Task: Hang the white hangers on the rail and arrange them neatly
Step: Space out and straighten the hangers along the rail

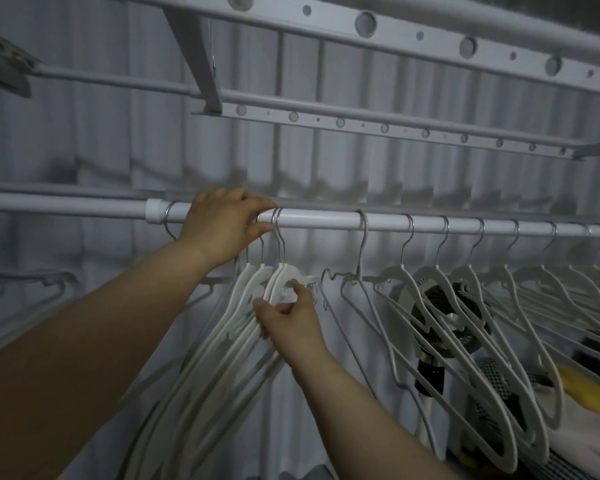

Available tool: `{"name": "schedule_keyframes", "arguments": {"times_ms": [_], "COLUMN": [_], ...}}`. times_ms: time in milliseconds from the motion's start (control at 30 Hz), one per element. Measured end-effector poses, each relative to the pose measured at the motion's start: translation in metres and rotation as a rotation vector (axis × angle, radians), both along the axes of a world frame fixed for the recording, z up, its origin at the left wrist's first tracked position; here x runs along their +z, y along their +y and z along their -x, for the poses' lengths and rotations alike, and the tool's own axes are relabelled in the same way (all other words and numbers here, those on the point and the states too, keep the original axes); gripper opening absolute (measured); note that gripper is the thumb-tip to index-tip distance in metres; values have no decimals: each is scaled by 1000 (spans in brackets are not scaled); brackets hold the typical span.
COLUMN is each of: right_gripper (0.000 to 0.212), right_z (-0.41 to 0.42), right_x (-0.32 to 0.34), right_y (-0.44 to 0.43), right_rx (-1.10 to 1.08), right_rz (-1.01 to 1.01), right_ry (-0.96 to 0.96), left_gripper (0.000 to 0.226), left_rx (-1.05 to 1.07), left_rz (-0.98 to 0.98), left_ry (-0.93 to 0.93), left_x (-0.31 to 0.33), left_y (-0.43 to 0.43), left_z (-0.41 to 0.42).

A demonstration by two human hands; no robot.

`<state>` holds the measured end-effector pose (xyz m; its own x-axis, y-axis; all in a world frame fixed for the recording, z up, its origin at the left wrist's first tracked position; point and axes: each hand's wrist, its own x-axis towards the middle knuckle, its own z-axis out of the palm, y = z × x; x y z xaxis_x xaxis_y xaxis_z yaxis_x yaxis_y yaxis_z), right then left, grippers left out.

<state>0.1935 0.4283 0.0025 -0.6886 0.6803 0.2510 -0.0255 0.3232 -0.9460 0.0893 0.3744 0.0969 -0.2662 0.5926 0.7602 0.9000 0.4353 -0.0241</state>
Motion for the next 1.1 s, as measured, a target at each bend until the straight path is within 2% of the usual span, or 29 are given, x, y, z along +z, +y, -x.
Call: {"name": "schedule_keyframes", "arguments": {"times_ms": [100,400,767,1100], "right_gripper": [70,38,34,34], "right_z": [5,-17,-38,-46], "right_x": [0,-7,0,-1], "right_y": [2,14,32,40], "right_rx": [7,-20,-124,-153], "right_rz": [73,-3,-87,-83], "right_ry": [18,54,85,97], "left_gripper": [42,40,39,39], "left_rx": [-10,-3,-10,-7], "left_rz": [-2,-25,-52,-52], "left_ry": [-4,-7,-25,-18], "left_x": [-1,-2,-2,-1], "left_y": [0,-2,-5,-4], "left_z": [2,4,1,-2]}}
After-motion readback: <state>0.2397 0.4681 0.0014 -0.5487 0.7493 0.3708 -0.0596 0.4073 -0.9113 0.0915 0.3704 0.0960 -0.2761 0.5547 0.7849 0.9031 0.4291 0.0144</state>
